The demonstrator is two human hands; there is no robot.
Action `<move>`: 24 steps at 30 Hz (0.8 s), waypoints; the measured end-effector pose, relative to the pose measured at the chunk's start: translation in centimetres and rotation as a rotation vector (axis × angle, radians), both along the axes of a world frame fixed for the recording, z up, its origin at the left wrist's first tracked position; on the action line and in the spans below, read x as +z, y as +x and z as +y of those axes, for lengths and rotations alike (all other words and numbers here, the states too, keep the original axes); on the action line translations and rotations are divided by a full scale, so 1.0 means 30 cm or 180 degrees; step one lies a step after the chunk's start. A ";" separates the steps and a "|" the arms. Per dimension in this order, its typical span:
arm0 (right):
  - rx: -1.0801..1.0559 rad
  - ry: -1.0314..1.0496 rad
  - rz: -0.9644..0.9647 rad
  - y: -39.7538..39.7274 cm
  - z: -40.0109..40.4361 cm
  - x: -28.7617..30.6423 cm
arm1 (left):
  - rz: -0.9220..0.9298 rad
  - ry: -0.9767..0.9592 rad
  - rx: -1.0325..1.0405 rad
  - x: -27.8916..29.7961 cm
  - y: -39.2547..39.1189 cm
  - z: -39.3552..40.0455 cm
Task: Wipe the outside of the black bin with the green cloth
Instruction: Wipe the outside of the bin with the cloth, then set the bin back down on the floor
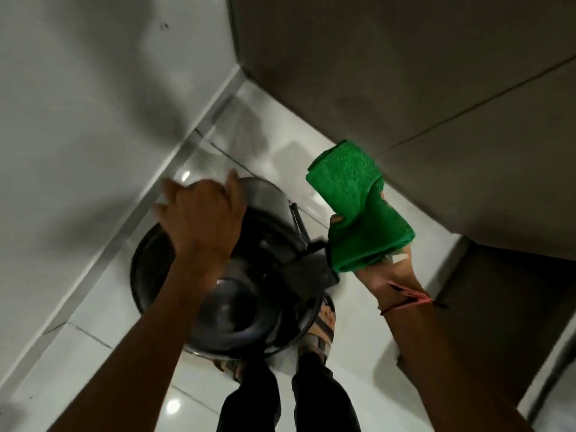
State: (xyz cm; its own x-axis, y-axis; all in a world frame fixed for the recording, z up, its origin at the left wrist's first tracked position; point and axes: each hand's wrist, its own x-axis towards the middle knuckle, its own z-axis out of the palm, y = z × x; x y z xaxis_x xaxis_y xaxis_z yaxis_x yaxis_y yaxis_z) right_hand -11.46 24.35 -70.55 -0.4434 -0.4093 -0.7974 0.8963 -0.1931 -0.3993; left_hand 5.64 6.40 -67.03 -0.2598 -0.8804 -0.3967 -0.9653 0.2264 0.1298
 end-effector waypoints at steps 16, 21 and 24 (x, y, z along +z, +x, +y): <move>0.0949 -0.1416 -0.0071 -0.020 -0.351 0.621 | 0.1249 -0.0318 -0.0696 0.279 -0.117 -0.170; 0.1757 -0.0847 0.2232 -0.039 -0.441 1.284 | 0.1702 -0.1547 -0.0868 1.003 -0.079 -0.218; 0.2242 -0.0306 0.4337 -0.104 -0.446 1.691 | 0.1729 -0.2365 -0.1137 1.399 -0.097 -0.257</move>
